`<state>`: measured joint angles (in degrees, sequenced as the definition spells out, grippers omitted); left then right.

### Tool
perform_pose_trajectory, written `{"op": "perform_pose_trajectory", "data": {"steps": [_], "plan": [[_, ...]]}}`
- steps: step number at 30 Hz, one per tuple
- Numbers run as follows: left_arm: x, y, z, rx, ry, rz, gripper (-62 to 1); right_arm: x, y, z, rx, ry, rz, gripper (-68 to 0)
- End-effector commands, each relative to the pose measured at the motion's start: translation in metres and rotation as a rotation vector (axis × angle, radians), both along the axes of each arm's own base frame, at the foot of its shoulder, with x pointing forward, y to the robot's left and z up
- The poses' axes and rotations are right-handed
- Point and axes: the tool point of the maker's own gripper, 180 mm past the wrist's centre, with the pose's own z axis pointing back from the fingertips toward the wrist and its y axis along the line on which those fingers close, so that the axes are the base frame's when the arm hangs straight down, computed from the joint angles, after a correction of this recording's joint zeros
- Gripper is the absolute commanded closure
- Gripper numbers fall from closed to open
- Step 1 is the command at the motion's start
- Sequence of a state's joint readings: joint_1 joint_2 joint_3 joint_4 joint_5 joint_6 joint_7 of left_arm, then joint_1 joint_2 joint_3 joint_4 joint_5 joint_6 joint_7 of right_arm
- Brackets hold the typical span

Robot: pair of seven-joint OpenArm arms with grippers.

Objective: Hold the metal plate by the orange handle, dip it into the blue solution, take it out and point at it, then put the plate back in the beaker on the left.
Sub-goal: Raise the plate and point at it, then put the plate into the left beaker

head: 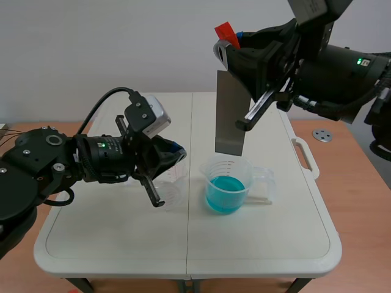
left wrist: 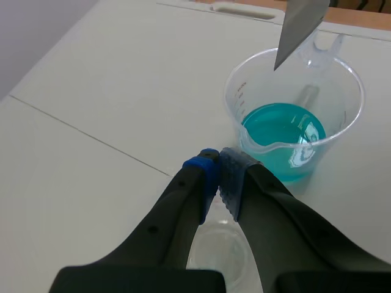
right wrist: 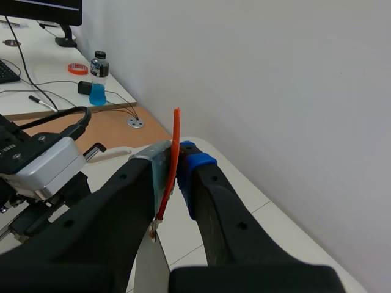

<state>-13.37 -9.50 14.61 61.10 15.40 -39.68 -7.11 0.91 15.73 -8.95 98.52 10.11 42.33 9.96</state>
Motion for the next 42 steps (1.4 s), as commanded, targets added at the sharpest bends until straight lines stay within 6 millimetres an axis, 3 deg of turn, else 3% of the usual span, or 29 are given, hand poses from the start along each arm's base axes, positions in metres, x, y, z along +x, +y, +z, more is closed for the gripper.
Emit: {"op": "perform_pose_trajectory", "data": {"steps": [1,13,18,25,33,38,42], "plan": [[0.008,-0.003,0.015,-0.033,-0.034,0.000,-0.6,-0.002,-0.001,0.014,0.022,-0.036,0.010,-1.3],[0.008,-0.001,0.014,-0.029,-0.033,0.001,-0.6,-0.002,-0.001,0.014,0.022,-0.036,0.010,-1.3],[0.009,0.022,0.016,-0.043,-0.040,0.039,-0.6,-0.002,-0.001,0.014,0.022,-0.036,0.010,-1.3],[-0.001,0.099,0.029,-0.052,-0.069,0.153,-0.6,-0.002,-0.001,0.014,0.025,-0.037,0.010,-1.3],[-0.043,0.208,0.047,0.000,-0.085,0.314,-0.6,-0.001,0.000,0.019,0.031,-0.048,0.010,-1.3],[-0.077,0.280,0.039,0.143,-0.066,0.478,-0.6,0.002,0.002,0.023,0.035,-0.054,0.005,-1.3],[-0.116,0.316,0.019,0.241,0.005,0.571,-0.6,0.005,0.008,0.027,0.046,-0.057,0.007,-1.3]]}}
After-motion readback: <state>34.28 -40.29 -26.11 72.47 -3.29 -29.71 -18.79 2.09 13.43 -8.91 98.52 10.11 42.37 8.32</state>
